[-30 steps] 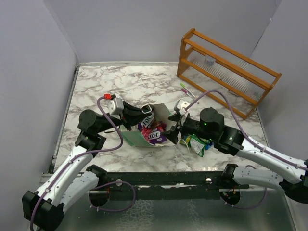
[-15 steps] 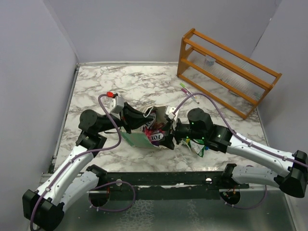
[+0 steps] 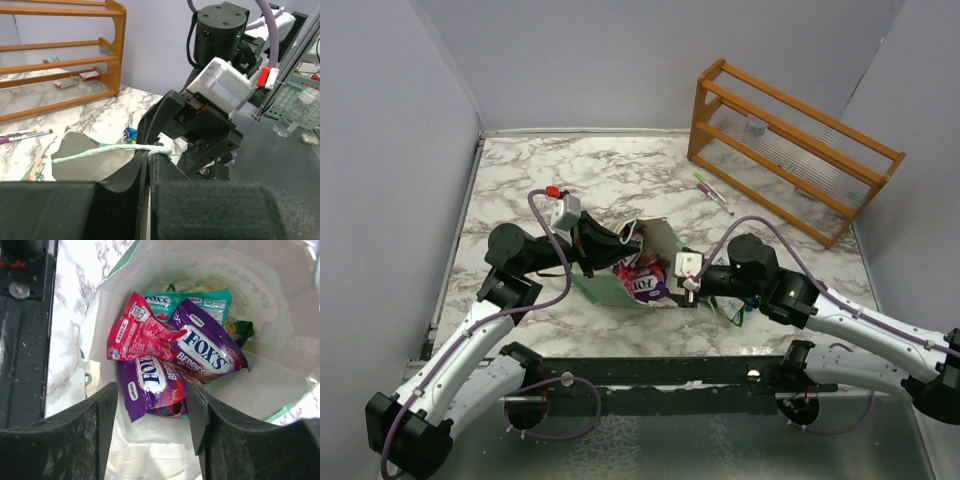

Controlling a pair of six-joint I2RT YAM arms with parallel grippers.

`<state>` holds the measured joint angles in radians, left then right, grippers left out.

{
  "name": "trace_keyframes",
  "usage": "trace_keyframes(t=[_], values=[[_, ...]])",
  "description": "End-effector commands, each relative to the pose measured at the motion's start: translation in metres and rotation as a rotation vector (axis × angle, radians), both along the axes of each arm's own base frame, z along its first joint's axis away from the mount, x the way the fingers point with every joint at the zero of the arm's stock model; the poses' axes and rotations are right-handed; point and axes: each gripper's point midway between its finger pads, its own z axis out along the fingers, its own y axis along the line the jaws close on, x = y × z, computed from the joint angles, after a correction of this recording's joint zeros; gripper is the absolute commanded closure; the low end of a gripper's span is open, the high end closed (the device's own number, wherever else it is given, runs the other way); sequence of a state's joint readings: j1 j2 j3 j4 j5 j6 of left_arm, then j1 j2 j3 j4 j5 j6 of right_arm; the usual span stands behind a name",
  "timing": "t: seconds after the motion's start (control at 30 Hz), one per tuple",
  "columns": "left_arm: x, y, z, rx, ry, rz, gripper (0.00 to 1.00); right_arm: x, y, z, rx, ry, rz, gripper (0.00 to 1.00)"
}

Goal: Take the snacks out of the paper bag
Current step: Take out the snack from the paper bag.

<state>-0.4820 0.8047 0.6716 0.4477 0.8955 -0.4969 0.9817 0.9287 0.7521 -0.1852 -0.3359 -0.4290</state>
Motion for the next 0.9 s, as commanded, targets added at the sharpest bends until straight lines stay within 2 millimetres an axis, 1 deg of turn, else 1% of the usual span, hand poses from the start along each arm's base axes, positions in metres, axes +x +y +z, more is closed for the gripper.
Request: trace_keyframes(t=[0.0, 0.1, 0.17, 0.27, 0.4, 0.53, 0.7, 0.77, 0.87], values=[[-0.013, 0.0, 0.018, -0.01, -0.114, -0.044, 1.0, 0.002, 0.004, -0.006, -0.122, -0.164, 0.128, 0.47], [-0.016, -0.001, 0.019, -0.006, -0.161, -0.057, 1.0, 0.007, 0.004, -0.014, -0.183, -0.209, 0.146, 0.56], [-0.019, -0.002, 0.019, -0.005, -0.187, -0.076, 1.0, 0.01, 0.003, -0.019, -0.213, -0.233, 0.156, 0.56], [-0.024, -0.002, 0.019, -0.015, -0.221, -0.098, 1.0, 0.012, 0.001, -0.033, -0.29, -0.256, 0.194, 0.56], [-0.029, -0.001, 0.017, -0.034, -0.258, -0.108, 1.0, 0.021, -0.005, -0.048, -0.372, -0.305, 0.195, 0.51], [-0.034, 0.0, 0.013, -0.028, -0.262, -0.128, 1.0, 0.027, -0.002, -0.055, -0.392, -0.348, 0.207, 0.43], [-0.039, 0.004, 0.01, -0.027, -0.273, -0.118, 1.0, 0.036, -0.002, -0.078, -0.484, -0.345, 0.219, 0.34], [-0.041, 0.005, 0.009, -0.03, -0.273, -0.118, 1.0, 0.038, 0.001, -0.086, -0.5, -0.343, 0.232, 0.31], [-0.041, 0.005, 0.009, -0.031, -0.272, -0.117, 1.0, 0.043, 0.009, -0.092, -0.492, -0.354, 0.229, 0.28]])
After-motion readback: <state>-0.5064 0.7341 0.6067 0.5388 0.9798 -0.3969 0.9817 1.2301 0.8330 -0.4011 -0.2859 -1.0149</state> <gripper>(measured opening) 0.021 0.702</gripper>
